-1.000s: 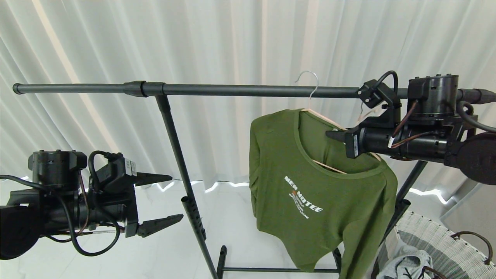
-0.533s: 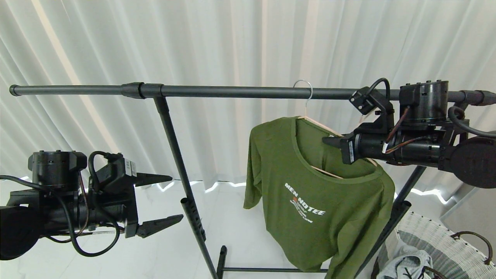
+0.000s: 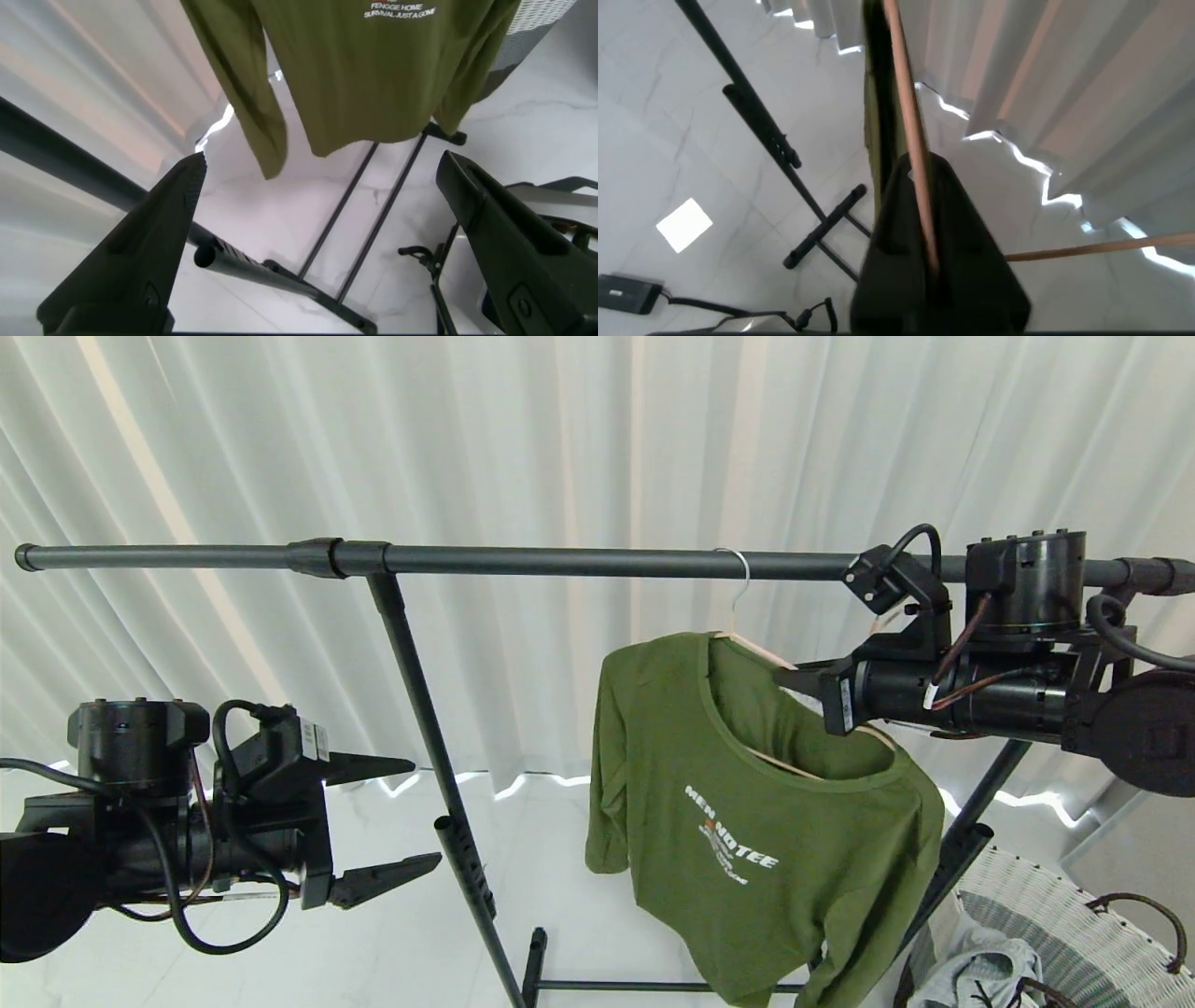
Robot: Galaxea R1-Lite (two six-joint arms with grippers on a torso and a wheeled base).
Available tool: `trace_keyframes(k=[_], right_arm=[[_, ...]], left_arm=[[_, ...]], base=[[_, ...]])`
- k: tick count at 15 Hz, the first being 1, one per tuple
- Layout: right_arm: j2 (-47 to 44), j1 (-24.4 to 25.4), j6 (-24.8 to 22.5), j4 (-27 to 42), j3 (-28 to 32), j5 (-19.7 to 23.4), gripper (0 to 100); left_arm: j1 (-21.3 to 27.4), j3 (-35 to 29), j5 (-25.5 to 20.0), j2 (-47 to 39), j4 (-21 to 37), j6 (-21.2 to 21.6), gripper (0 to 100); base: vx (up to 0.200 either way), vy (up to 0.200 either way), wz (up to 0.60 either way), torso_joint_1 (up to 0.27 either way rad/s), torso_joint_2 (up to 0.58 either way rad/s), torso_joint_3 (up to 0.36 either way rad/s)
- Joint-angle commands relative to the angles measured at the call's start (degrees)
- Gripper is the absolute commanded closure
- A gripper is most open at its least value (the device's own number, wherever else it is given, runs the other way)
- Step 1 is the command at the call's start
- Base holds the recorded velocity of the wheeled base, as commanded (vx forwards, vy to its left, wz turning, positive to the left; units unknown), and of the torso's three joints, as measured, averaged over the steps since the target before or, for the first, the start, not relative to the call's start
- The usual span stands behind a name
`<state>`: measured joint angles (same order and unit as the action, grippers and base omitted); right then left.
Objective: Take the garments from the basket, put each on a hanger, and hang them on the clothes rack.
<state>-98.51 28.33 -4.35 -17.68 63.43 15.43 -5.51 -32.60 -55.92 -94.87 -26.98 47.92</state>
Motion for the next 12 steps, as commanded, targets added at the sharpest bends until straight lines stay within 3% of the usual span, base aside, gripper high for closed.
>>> trace_keyframes(k=[1,5,9,12], right_arm=[[0.25,0.15,0.13,-0.08,-0.06,0.12,0],[2.18,1.38,1.54,-0.17,-1.03,0.21,0],[10.97,4.28,3.74,-0.17,-6.30,-0.05,0],[16.86,2.08,3.65,0.80,-11.04,-4.45,0]], left_arm=[[-0.03,-0.01,0.02,0.03,0.00,-0.02,0],[-0.03,-0.10,0.02,-0.05,0.00,-0.02,0],[-0.82,-0.27,0.02,0.03,0.00,-0.20,0],[-1.78,-0.89,0.02,0.12,0.00,-0.20,0]], base=[[0.000,0.000,0.00,0.000,0.00,0.000],[0.000,0.000,0.00,0.000,0.00,0.000],[0.000,0.000,0.00,0.000,0.00,0.000],[0.000,0.000,0.00,0.000,0.00,0.000]])
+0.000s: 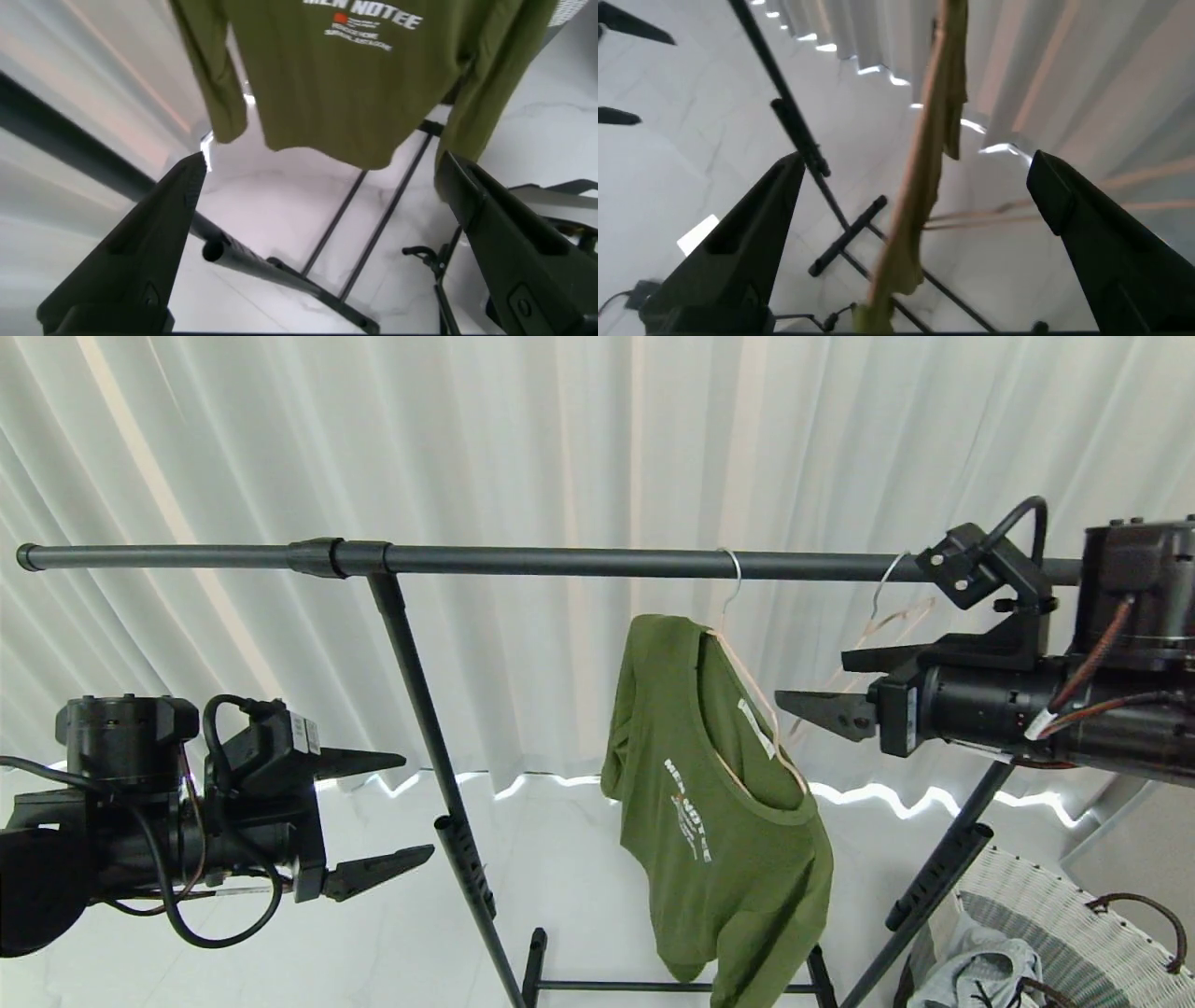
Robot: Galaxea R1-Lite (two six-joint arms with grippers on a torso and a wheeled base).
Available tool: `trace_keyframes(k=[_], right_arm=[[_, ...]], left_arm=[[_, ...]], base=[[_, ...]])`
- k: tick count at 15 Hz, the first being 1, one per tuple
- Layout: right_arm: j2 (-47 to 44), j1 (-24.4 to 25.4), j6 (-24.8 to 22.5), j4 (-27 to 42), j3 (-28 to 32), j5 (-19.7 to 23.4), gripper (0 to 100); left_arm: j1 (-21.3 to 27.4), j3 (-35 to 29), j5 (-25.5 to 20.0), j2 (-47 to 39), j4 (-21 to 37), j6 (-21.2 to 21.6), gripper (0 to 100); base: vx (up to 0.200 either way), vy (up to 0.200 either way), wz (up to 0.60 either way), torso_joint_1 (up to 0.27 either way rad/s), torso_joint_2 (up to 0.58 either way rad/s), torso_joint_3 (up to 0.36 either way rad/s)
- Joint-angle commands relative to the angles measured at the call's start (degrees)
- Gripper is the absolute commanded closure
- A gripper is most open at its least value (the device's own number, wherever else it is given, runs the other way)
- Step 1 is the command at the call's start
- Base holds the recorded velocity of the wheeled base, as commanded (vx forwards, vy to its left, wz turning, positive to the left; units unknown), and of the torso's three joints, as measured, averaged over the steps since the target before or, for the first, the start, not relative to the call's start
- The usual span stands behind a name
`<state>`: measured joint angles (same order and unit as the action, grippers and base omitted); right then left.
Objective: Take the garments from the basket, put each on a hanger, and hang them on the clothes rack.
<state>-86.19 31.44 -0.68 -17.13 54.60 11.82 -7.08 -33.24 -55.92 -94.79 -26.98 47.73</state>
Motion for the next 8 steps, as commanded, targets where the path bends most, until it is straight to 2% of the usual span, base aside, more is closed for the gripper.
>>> trace_keyframes(k=[1,3,6,8], right_arm=[[6.91,-2.44,-0.02,1.92,-3.45,-3.48,0],[11.92,-6.39,-0.28,8.87,-4.50,-5.67,0],[18.95,-14.48,-1.34,19.41,-5.03,-6.82,0],[22.73,-20.63,-5.21,20.47,-8.28,-6.99,0]], left_arm=[[-0.30,-0.59,0.02,0.66,0.00,-0.09,0],[-1.27,-0.59,0.02,1.54,0.00,-0.62,0],[-3.29,-0.33,0.02,2.16,0.00,-0.62,0],[-5.05,-0.07,0.02,2.86,0.00,-0.62,0]], base=[[0.000,0.000,0.00,0.000,0.00,0.000],[0.000,0.000,0.00,0.000,0.00,0.000],[0.000,0.000,0.00,0.000,0.00,0.000],[0.000,0.000,0.00,0.000,0.00,0.000]])
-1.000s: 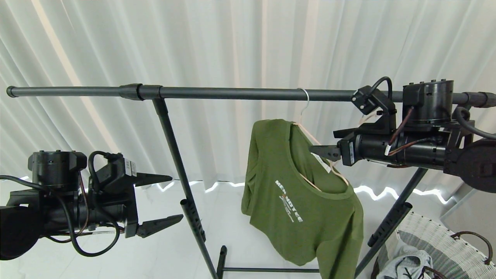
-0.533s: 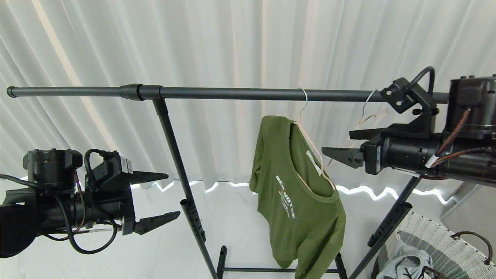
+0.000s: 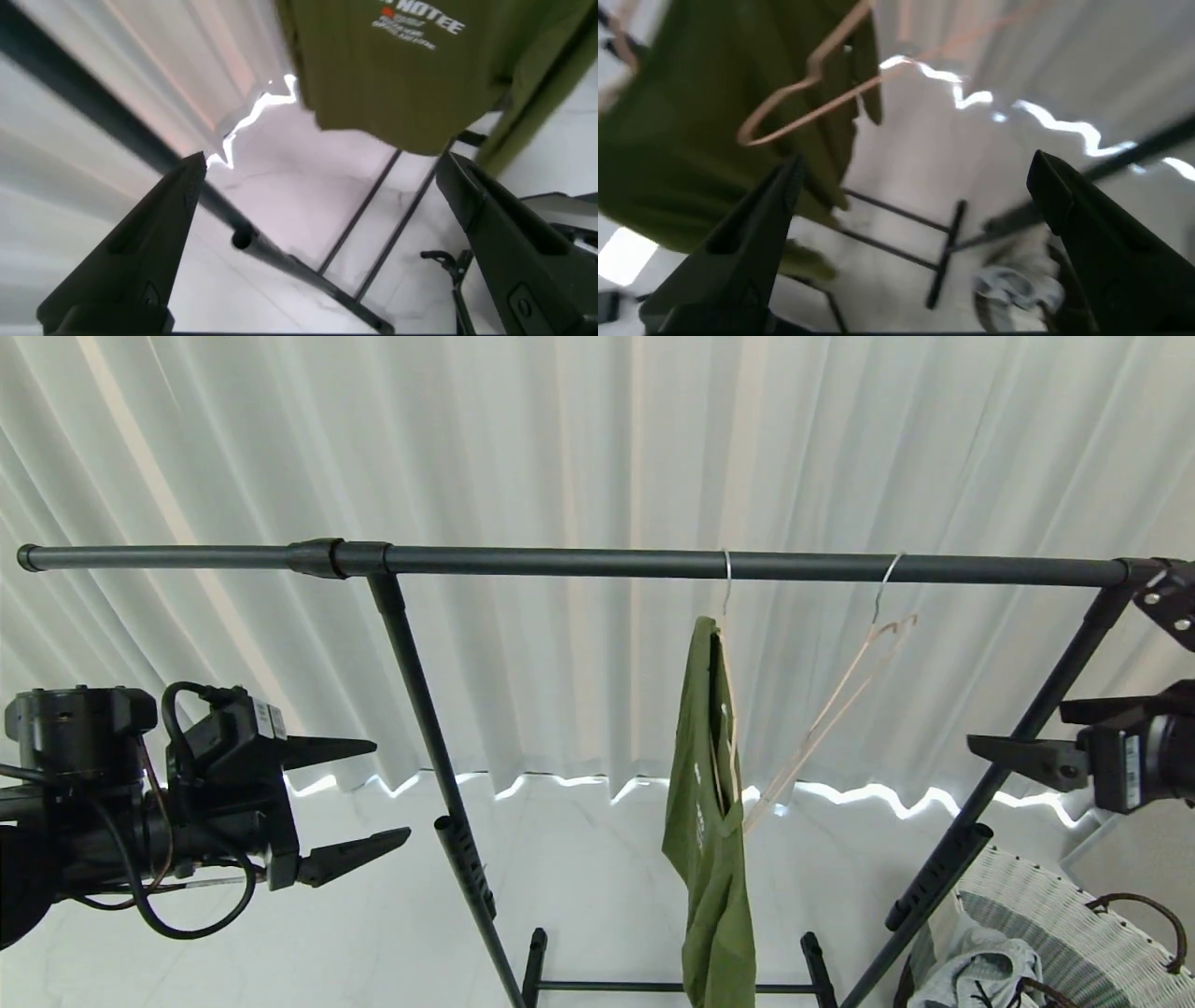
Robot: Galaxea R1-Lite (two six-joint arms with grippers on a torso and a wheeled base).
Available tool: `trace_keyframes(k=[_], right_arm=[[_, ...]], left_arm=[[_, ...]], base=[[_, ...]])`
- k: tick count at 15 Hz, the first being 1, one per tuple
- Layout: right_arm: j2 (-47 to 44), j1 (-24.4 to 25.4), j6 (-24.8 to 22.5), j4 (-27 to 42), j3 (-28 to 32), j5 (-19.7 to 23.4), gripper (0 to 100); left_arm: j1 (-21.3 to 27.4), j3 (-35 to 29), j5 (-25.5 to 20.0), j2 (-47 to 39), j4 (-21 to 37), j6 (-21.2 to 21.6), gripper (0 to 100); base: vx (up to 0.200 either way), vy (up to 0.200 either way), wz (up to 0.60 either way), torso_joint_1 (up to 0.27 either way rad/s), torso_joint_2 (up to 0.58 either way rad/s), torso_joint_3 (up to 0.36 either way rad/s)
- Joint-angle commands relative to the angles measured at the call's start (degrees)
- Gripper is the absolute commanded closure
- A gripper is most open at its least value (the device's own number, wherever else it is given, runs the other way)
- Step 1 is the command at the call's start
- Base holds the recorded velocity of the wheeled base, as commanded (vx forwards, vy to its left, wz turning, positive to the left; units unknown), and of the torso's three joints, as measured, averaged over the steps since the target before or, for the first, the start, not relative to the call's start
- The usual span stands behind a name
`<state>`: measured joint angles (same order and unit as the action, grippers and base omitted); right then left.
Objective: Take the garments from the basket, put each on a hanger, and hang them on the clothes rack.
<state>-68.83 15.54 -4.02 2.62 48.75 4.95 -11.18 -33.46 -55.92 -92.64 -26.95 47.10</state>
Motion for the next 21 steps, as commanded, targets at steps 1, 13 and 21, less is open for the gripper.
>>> trace_keyframes(k=[1,13,21], right_arm=[[6.78,-8.07,-3.98,0.54,-4.01,-0.12,0],[7.83,-21.08,-10.74,-11.41,-12.98,-0.12,0],[8.80,-21.78,-12.06,-19.32,-18.16,-0.20,0]], left_arm=[[-1.92,0.42,0.02,1.05,-0.03,0.00,0],[-8.16,0.15,0.20,2.55,-0.03,-5.00,0],[-11.50,0.42,0.20,9.23,-0.12,-21.97,0]], base=[[0.000,0.000,0.00,0.000,0.00,0.000],[-0.200,0.000,0.00,0.001,0.00,0.002],[-0.025,0.000,0.00,0.001,0.00,-0.001]])
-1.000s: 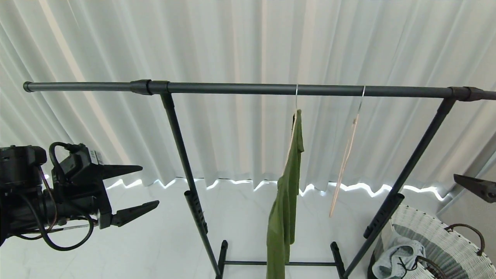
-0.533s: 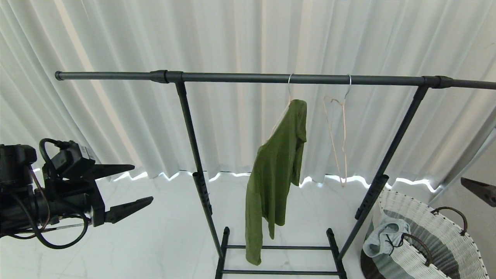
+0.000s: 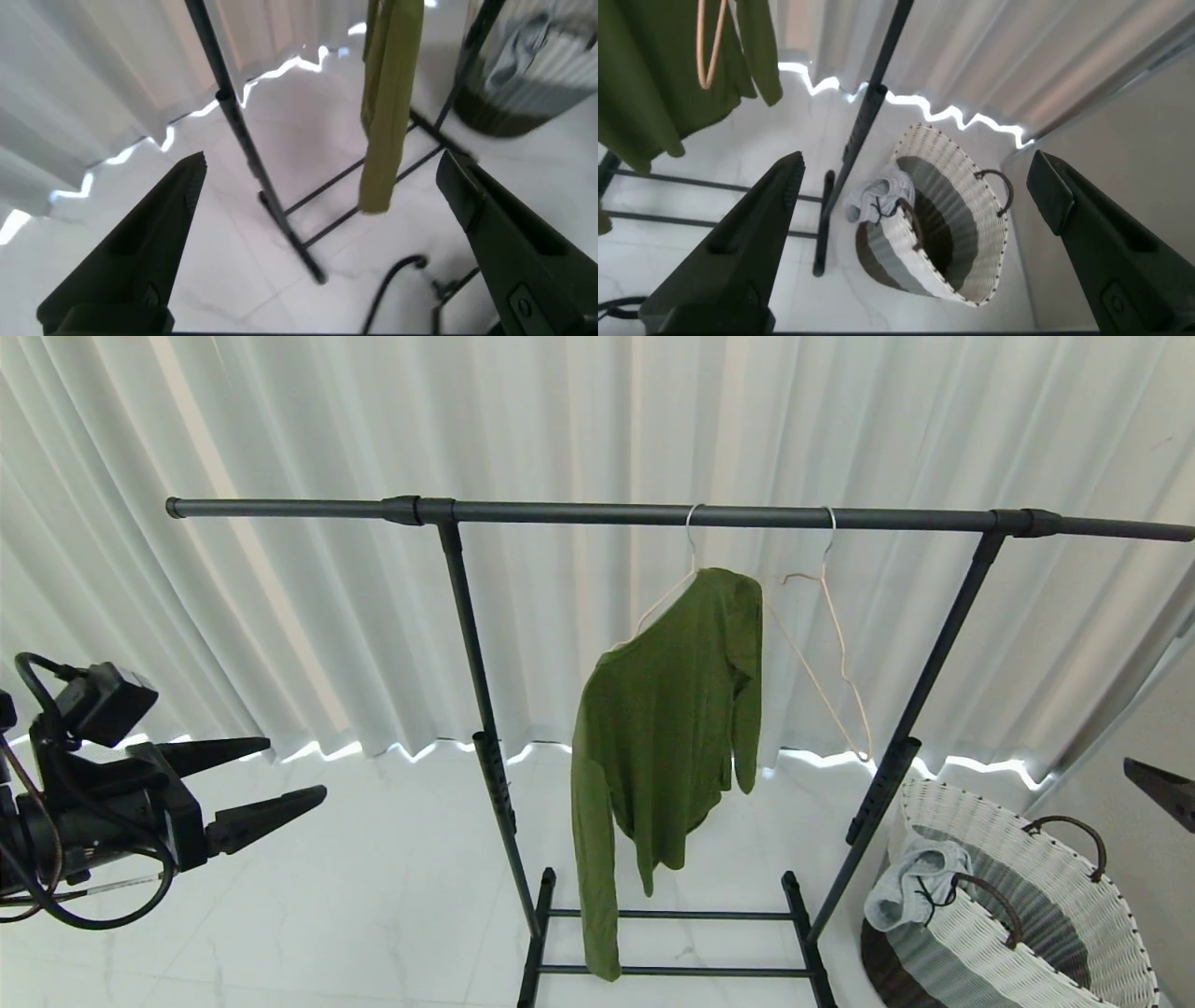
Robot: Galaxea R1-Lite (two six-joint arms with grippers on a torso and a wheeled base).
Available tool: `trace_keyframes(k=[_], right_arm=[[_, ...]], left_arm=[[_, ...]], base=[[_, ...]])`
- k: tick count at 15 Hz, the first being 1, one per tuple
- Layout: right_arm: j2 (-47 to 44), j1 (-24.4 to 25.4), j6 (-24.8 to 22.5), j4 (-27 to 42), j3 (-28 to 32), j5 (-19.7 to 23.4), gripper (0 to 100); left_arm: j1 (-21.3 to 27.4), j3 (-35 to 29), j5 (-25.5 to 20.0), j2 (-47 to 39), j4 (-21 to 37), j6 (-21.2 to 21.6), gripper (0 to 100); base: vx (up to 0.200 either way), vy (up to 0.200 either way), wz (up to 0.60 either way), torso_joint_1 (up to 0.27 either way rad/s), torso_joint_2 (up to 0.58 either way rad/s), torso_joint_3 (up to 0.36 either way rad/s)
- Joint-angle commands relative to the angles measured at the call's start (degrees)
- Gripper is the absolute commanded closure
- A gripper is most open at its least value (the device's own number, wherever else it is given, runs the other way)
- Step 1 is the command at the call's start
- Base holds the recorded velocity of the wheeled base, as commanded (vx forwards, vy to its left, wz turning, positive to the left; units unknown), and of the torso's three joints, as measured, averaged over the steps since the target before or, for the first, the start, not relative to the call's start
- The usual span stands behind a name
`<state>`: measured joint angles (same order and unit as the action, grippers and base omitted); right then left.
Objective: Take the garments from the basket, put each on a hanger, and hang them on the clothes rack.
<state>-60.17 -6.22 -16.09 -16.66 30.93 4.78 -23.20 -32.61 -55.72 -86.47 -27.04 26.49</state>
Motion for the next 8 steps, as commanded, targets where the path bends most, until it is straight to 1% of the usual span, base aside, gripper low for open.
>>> trace_keyframes(k=[1,2,3,4,8], right_arm=[[0.50,-0.02,-0.34,-0.03,-0.61,0.06,0],[0.76,-0.11,-0.96,-0.03,-0.61,0.06,0],[0.85,-0.11,-1.40,-0.03,-0.69,0.06,0],[0.76,-0.11,-1.49,-0.03,-0.78,0.06,0],[0.85,-0.55,-1.57,-0.12,-1.40,0.06,0]], left_arm=[[0.44,-0.52,0.09,4.20,0.06,-4.34,0],[-0.09,-0.17,0.09,5.78,-0.03,-6.28,0],[-0.44,-0.09,0.09,6.40,-0.03,-7.07,0],[-0.53,-0.09,0.09,6.31,-0.03,-7.07,0],[-0.80,0.00,0.09,6.05,-0.03,-7.07,0]], base=[[0.000,0.000,0.00,0.000,0.00,0.000],[0.000,0.000,0.00,0.000,0.00,0.000],[0.000,0.000,0.00,0.000,0.00,0.000],[0.000,0.000,0.00,-0.115,0.26,0.134],[0.000,0.000,0.00,-0.210,0.48,0.256]])
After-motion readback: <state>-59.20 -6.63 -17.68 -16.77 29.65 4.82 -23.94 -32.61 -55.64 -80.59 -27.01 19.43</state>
